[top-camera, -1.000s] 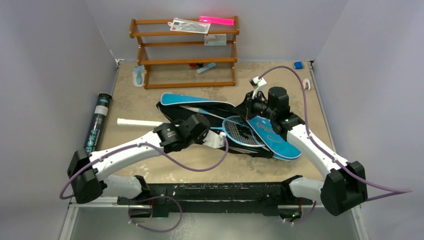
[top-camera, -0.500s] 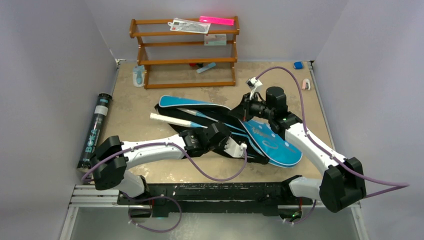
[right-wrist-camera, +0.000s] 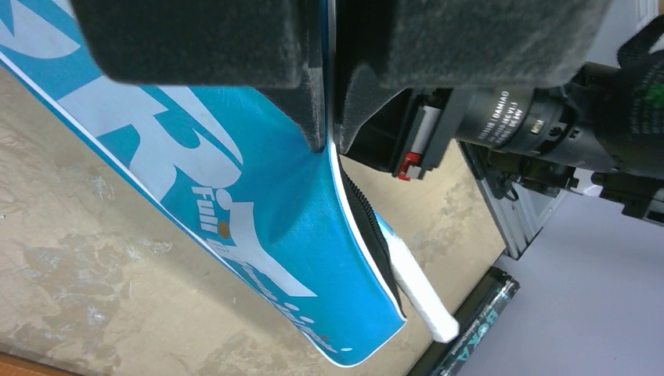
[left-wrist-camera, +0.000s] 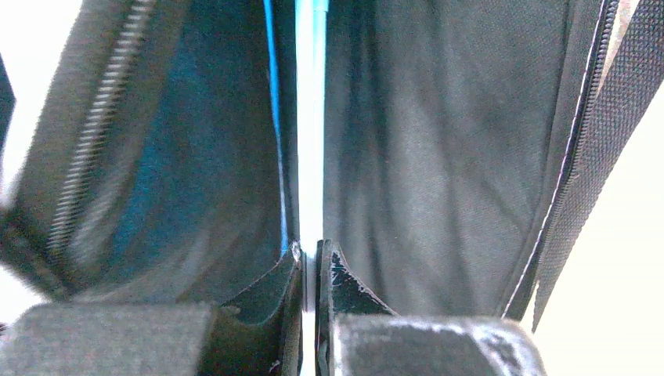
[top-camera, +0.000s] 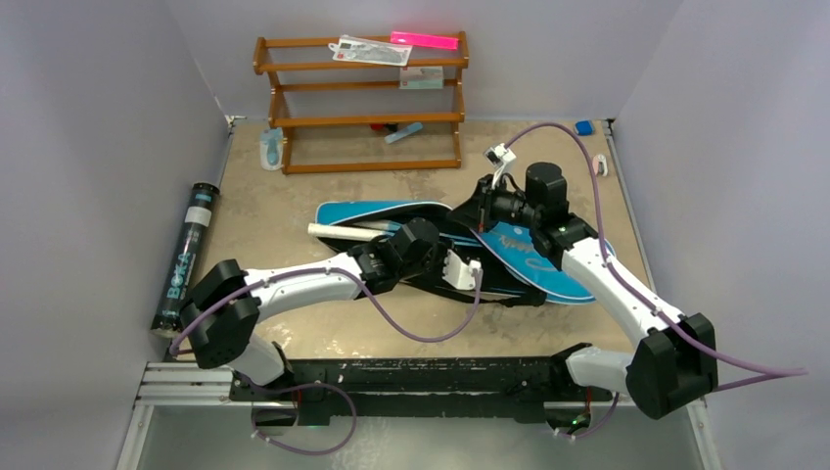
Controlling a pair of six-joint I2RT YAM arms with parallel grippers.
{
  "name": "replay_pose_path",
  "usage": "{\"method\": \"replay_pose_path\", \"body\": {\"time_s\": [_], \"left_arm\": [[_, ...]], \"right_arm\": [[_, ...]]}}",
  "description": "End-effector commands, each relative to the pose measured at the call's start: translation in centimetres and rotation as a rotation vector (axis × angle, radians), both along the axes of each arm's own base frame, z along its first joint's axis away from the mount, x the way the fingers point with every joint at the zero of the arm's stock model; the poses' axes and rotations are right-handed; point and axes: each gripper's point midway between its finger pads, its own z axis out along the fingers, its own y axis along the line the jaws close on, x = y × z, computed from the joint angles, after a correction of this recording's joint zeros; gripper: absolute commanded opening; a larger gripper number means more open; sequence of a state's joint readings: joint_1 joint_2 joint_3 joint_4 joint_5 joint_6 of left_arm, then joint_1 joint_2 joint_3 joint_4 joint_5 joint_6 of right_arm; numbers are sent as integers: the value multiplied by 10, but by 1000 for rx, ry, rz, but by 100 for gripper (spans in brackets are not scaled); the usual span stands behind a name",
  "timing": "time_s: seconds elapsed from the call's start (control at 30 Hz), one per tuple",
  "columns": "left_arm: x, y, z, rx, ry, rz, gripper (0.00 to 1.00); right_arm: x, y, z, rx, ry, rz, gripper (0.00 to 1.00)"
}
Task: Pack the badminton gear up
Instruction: Place the racket in the racket bag.
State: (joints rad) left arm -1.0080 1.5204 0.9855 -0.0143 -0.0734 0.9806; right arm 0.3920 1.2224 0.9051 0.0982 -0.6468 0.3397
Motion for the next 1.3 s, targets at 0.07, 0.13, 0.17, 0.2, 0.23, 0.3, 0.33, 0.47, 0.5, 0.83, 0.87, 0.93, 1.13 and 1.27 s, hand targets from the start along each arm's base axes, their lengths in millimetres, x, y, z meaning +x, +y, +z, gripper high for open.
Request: {"method": "replay_pose_path", "body": {"time_s": [0.07, 0.13, 0.17, 0.2, 0.23, 0.3, 0.33, 0.47, 0.5, 0.83, 0.87, 0.93, 1.13, 1.27], "left_arm": [[-18, -45, 20, -158, 31, -44, 0], [-24, -48, 17, -174, 52, -23, 0], [-27, -50, 16, -179, 59, -29, 0], [-29, -50, 13, -180, 53, -47, 0], [-29, -51, 13, -186, 34, -60, 0], [-25, -53, 14, -204, -5, -84, 0], [-24, -55, 16, -219, 1, -105, 0], [-22, -65, 14, -268, 49, -188, 0], [-19, -66, 8, -252, 49, -183, 0], [-1, -65, -7, -343, 8, -336, 0], [3, -64, -13, -324, -27, -339, 0], [13, -64, -17, -321, -67, -322, 0], [24, -64, -8, -389, -61, -282, 48], [18, -58, 4, -407, 45, -233, 67]], "right_arm": [[8, 10, 42, 85, -60, -14, 0], [12, 9, 39, 83, -47, -39, 0], [11, 10, 39, 86, -48, -25, 0], [10, 12, 40, 93, -56, -6, 0], [10, 13, 42, 98, -66, 5, 0], [7, 16, 45, 108, -73, 29, 0], [3, 17, 45, 113, -67, 51, 0], [-9, 17, 43, 137, -30, 81, 0], [-11, 17, 43, 141, -23, 80, 0], [-17, 15, 44, 143, 5, 80, 0], [-17, 14, 43, 141, 5, 78, 0], [-19, 14, 41, 140, 13, 85, 0], [-14, 9, 33, 124, 24, 57, 0], [1, 1, 20, 81, 33, -10, 0]]}}
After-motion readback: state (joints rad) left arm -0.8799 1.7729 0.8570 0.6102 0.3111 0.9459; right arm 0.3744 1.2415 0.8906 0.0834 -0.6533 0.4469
